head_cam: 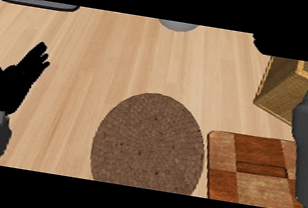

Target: Pick the croissant from the placemat and place it in the basket

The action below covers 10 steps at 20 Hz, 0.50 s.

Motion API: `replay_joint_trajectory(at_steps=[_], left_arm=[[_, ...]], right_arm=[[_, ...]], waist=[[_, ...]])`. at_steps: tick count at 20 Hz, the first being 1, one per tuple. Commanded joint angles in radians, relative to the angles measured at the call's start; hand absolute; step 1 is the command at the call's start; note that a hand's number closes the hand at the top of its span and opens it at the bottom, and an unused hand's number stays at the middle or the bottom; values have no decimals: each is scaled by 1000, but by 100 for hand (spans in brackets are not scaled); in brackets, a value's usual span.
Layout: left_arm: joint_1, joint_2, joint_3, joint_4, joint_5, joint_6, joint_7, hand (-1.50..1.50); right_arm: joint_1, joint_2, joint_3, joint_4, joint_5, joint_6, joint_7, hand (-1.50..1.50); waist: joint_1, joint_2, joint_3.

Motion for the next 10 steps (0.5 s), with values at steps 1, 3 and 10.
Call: replay_joint_trajectory(at_steps=[1, 3, 10], left_arm=[[-1, -15, -4, 16, -9, 0, -22, 0], [28, -8, 0, 16, -13, -11, -40, 0], [9, -49, -23, 7, -45, 26, -31, 0]], right_arm=[[79, -40, -64, 84, -26, -84, -138, 150], [45, -94, -134, 136, -90, -57, -196, 150], [185, -75, -197, 198, -155, -210, -375, 150]], waist=[[3, 2, 0], [5, 2, 0], [2, 2, 0]])
